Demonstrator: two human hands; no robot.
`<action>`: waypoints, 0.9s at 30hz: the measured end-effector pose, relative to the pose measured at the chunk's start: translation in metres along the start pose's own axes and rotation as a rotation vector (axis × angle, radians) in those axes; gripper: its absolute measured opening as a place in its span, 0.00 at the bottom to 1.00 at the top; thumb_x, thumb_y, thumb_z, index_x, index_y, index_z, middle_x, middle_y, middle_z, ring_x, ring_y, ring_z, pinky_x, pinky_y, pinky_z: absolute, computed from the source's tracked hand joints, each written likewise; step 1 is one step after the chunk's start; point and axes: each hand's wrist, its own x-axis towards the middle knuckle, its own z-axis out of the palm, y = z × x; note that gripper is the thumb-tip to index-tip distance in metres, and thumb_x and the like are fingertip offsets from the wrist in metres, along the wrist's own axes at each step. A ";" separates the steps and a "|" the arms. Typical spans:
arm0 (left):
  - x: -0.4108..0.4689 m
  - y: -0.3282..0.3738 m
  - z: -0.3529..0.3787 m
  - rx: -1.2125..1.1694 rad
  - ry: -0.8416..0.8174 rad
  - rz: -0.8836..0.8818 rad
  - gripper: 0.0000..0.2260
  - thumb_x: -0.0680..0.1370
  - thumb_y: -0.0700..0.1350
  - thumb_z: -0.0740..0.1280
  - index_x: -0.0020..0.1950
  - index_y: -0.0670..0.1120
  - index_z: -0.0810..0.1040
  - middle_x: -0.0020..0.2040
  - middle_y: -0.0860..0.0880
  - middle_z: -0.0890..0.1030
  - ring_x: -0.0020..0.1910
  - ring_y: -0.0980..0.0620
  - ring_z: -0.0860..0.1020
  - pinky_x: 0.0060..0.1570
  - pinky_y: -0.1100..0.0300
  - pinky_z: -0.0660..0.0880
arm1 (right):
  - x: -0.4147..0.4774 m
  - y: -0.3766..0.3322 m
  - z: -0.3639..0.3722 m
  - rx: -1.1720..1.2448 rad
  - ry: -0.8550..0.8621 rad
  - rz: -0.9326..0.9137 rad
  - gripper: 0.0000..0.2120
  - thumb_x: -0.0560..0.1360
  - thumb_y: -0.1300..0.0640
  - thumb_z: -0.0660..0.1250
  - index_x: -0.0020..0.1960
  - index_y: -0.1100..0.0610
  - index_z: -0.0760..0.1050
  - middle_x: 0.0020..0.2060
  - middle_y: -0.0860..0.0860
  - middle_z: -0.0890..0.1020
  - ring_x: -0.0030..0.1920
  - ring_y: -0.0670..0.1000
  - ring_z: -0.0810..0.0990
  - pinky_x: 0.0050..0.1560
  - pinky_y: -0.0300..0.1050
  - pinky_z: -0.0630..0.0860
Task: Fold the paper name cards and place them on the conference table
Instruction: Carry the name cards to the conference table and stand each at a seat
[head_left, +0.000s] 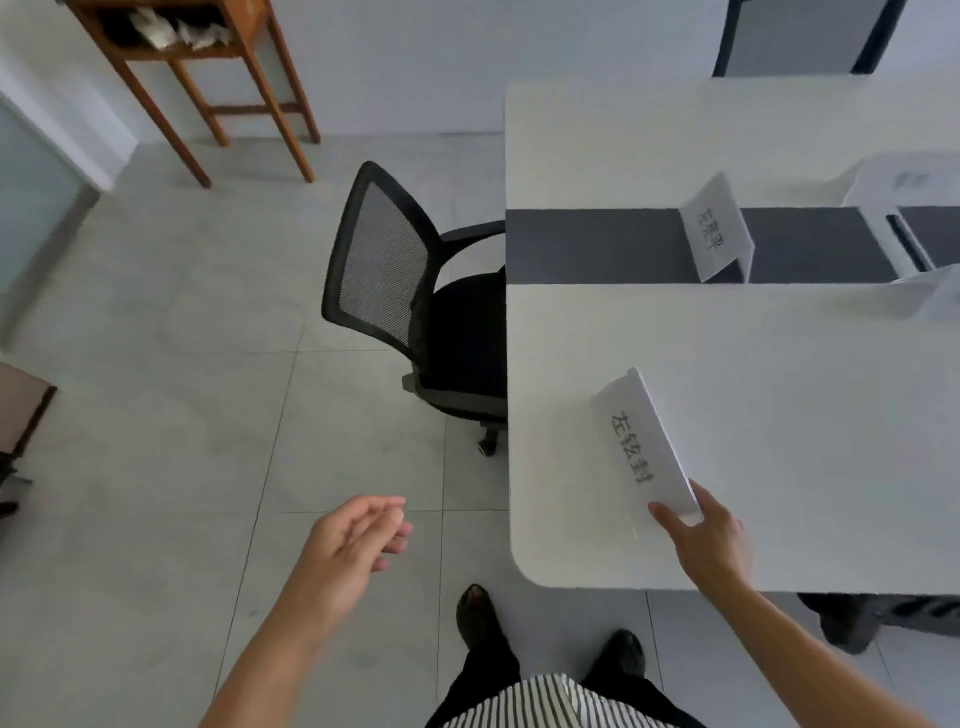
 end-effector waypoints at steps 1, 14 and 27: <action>0.006 0.007 0.002 0.022 -0.039 0.018 0.06 0.79 0.43 0.64 0.52 0.49 0.81 0.43 0.47 0.85 0.45 0.49 0.83 0.44 0.59 0.76 | -0.002 -0.005 -0.004 0.037 0.017 0.004 0.23 0.73 0.49 0.70 0.66 0.49 0.73 0.49 0.51 0.84 0.42 0.54 0.79 0.39 0.45 0.74; 0.025 0.105 0.083 0.158 -0.426 0.360 0.26 0.71 0.64 0.67 0.67 0.57 0.70 0.67 0.56 0.73 0.67 0.59 0.69 0.66 0.57 0.66 | -0.132 -0.034 -0.115 0.753 -0.157 -0.169 0.12 0.67 0.64 0.74 0.50 0.65 0.78 0.44 0.59 0.86 0.46 0.59 0.85 0.46 0.51 0.80; -0.140 0.036 0.233 0.132 -0.765 0.248 0.08 0.79 0.44 0.63 0.53 0.42 0.78 0.44 0.44 0.85 0.38 0.53 0.83 0.34 0.64 0.77 | -0.291 0.114 -0.144 1.115 0.277 0.238 0.08 0.76 0.58 0.67 0.52 0.60 0.75 0.42 0.55 0.86 0.38 0.51 0.85 0.33 0.42 0.79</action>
